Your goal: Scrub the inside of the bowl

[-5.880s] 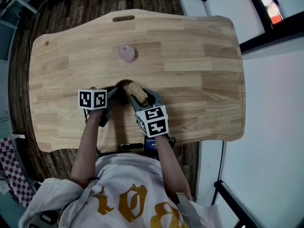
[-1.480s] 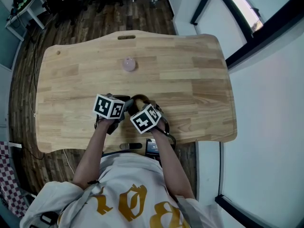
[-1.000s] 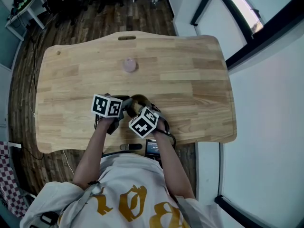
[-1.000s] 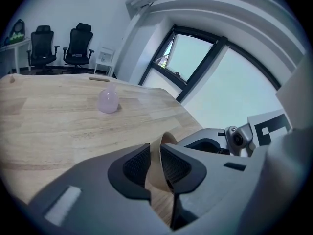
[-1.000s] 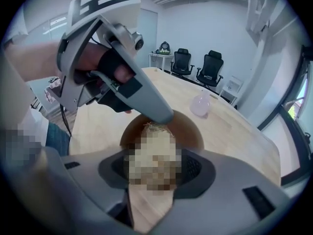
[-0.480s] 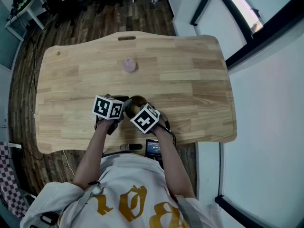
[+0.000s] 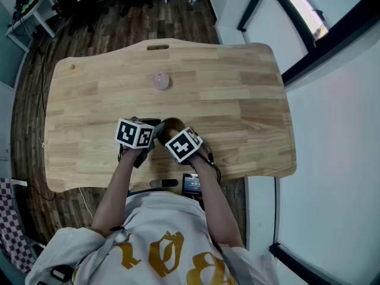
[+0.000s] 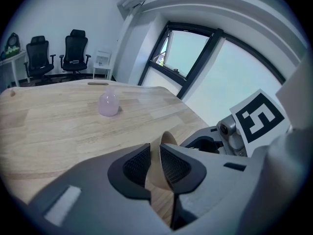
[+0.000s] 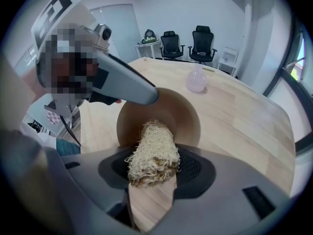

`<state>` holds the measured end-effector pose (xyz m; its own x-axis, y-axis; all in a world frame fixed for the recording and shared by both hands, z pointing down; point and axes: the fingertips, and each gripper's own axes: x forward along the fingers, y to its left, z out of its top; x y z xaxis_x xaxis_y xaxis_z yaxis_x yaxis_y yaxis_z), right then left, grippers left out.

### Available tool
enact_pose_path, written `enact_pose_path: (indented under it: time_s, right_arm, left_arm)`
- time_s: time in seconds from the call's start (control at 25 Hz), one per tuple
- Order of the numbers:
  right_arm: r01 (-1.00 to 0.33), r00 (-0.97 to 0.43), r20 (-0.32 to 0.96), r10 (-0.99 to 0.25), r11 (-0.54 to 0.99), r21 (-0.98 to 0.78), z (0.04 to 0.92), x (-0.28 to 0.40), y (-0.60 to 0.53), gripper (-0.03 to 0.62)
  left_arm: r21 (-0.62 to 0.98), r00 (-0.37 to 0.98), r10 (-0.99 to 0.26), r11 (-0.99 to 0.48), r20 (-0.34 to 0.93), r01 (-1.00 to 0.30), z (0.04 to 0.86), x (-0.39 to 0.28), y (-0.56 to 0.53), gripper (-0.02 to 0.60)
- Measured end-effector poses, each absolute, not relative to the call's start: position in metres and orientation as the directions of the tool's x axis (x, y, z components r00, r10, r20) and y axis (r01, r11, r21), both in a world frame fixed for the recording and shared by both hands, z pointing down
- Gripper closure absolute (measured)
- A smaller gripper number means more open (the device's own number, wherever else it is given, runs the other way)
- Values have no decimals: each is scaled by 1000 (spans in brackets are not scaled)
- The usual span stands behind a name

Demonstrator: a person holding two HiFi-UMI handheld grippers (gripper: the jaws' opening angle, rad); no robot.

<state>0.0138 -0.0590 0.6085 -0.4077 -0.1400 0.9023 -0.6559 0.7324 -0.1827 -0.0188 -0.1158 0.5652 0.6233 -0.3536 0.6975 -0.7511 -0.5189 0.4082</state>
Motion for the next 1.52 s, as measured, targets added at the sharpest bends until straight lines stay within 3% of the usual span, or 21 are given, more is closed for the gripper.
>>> enact_pose_path:
  time_s: [0.72,1.52]
  right_arm:
    - [-714,-390,882,-265,691,-108,596,20,-79,397]
    - [-571,-439,852,-285,821,-20,590,1,-74,398]
  left_arm:
    - [463,662,-327,-511,674,-724,561,-13,-114,523]
    - [540,697,-336,-453,633,-709,559,-17,-116,523]
